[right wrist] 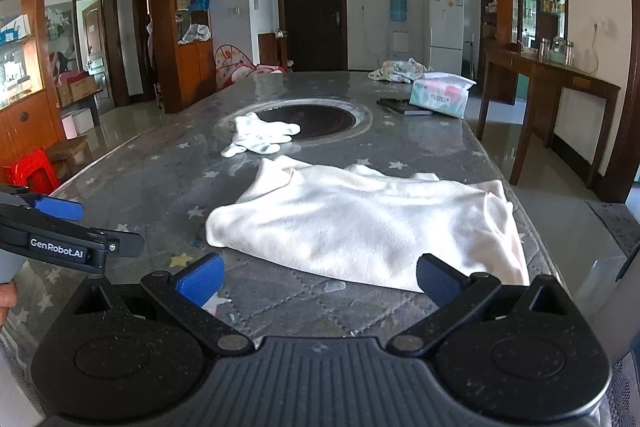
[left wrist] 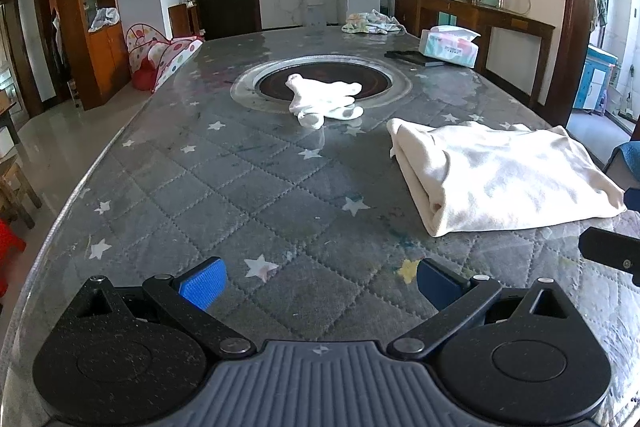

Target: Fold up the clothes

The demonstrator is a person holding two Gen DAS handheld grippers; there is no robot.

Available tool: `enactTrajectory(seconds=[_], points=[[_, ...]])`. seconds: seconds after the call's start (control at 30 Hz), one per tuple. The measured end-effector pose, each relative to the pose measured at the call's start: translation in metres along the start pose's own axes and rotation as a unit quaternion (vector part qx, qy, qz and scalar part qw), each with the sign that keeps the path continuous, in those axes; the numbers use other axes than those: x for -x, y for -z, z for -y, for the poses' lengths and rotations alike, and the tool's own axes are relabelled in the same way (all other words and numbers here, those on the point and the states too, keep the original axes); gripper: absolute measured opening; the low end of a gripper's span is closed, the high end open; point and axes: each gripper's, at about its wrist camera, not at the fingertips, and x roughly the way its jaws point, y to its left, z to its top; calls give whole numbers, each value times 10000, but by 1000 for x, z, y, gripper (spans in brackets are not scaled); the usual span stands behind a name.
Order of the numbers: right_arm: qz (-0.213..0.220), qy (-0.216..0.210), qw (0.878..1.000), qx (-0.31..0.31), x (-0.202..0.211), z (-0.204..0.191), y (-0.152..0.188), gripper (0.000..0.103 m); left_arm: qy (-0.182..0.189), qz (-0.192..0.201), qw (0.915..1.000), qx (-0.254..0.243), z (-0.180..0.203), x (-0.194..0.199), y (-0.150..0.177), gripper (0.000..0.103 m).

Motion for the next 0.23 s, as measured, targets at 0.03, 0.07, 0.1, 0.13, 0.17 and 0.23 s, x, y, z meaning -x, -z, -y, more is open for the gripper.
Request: enactTrajectory(seconds=[0.03,0.07,0.1,0.13,0.17,0.23], points=[[-12,5,10000,-10,-1,1,0,103,5,-17,10000,19,0,-2,-1,103],[-26,4,10000,-32,-3,2,-1,103,20,-25,10000,34,-1,-3,-1,103],[-42,4,10000,-60,-6,3,-1,103,34,-29,10000,50,-1,-5,-2,103],[-51,2,10000,-67,-8,3,-2,103,46,-26,10000,65,-2,-6,-2,103],[-59,0,10000,-73,-9,4,-2,103,55,-22,10000,76,-2,-7,-3,103],[-76,10,9999,-65,-12,5,-4,103,62,-11,10000,74,-2,-9,-5,103]])
